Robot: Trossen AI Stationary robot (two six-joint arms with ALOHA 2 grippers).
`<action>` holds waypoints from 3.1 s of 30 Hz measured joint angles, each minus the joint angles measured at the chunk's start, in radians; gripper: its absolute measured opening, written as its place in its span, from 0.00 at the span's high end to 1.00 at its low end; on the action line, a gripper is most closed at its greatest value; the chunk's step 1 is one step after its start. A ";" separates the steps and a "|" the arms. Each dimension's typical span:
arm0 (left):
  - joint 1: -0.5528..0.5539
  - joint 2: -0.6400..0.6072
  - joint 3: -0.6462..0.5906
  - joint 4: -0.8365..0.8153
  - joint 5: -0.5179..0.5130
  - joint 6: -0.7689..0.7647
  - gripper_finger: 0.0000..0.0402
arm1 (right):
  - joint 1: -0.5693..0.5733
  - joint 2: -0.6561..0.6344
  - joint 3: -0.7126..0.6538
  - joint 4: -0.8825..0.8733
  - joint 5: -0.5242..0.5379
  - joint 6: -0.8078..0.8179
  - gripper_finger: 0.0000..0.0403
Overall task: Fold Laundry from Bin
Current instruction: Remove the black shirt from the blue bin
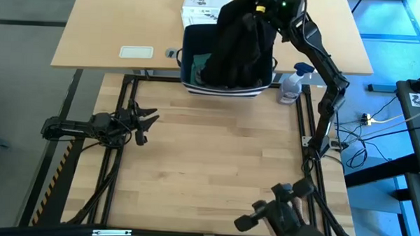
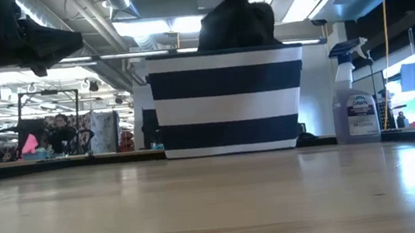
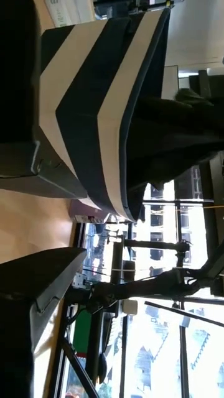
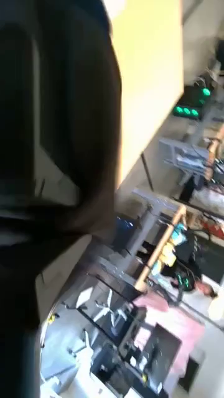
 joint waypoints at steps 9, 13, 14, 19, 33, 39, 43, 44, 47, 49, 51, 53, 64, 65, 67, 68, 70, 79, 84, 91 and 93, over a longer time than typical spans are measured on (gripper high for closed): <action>0.000 0.000 0.000 -0.001 0.000 0.001 0.63 | 0.029 -0.051 0.002 -0.155 -0.023 0.006 0.32; 0.000 0.000 0.000 0.000 0.000 0.001 0.63 | 0.028 -0.055 0.002 -0.251 -0.025 0.030 0.23; 0.000 0.000 0.000 0.000 0.000 0.001 0.63 | 0.023 -0.052 0.002 -0.274 -0.025 0.033 0.22; 0.000 0.000 0.000 0.000 0.000 0.001 0.63 | -0.019 -0.030 0.002 -0.312 -0.055 0.078 0.23; 0.000 0.000 0.000 -0.001 0.018 0.001 0.63 | -0.143 0.090 0.000 -0.393 -0.323 0.239 0.27; 0.000 0.000 0.000 -0.001 0.018 0.001 0.63 | -0.143 0.106 0.000 -0.437 -0.396 0.243 0.27; 0.000 0.000 0.000 -0.001 0.018 0.000 0.63 | -0.143 0.106 0.000 -0.454 -0.456 0.269 0.27; 0.000 0.000 0.000 -0.001 0.018 0.000 0.63 | -0.143 0.106 0.000 -0.459 -0.475 0.273 0.27; 0.000 0.000 0.000 -0.001 0.018 0.000 0.63 | -0.142 0.106 0.000 -0.470 -0.487 0.277 0.27; 0.000 0.000 0.000 -0.001 0.018 0.000 0.63 | -0.141 0.106 0.000 -0.487 -0.476 0.278 0.27; 0.000 0.000 0.000 -0.001 0.018 0.000 0.63 | -0.142 0.106 0.000 -0.518 -0.463 0.296 0.27; 0.000 0.000 0.000 0.000 0.018 0.000 0.63 | -0.142 0.106 0.000 -0.567 -0.450 0.302 0.27; 0.000 0.000 0.000 -0.001 0.019 0.000 0.63 | -0.134 0.104 0.000 -0.685 -0.448 0.350 0.27; 0.000 0.000 0.000 -0.001 0.019 0.000 0.63 | -0.133 0.104 0.000 -0.691 -0.455 0.353 0.27; 0.000 0.000 0.000 -0.001 0.019 0.000 0.63 | -0.123 0.103 -0.010 -0.688 -0.464 0.361 0.27; 0.000 0.000 0.000 -0.001 0.019 0.000 0.63 | -0.118 0.103 -0.016 -0.687 -0.470 0.365 0.27; 0.000 0.000 0.000 -0.001 0.019 0.000 0.63 | -0.111 0.103 -0.027 -0.690 -0.483 0.366 0.27; 0.000 0.000 0.000 -0.007 0.021 -0.006 0.63 | -0.089 0.103 -0.130 -0.658 -0.477 0.368 0.27; 0.000 0.000 0.000 -0.008 0.040 -0.007 0.63 | -0.097 0.103 -0.149 -0.651 -0.470 0.376 0.27; 0.000 0.000 0.000 -0.007 0.040 -0.006 0.63 | -0.095 0.087 -0.149 -0.590 -0.522 0.372 0.37; 0.000 0.000 0.000 -0.007 0.040 -0.006 0.63 | -0.095 0.076 -0.148 -0.576 -0.542 0.369 0.46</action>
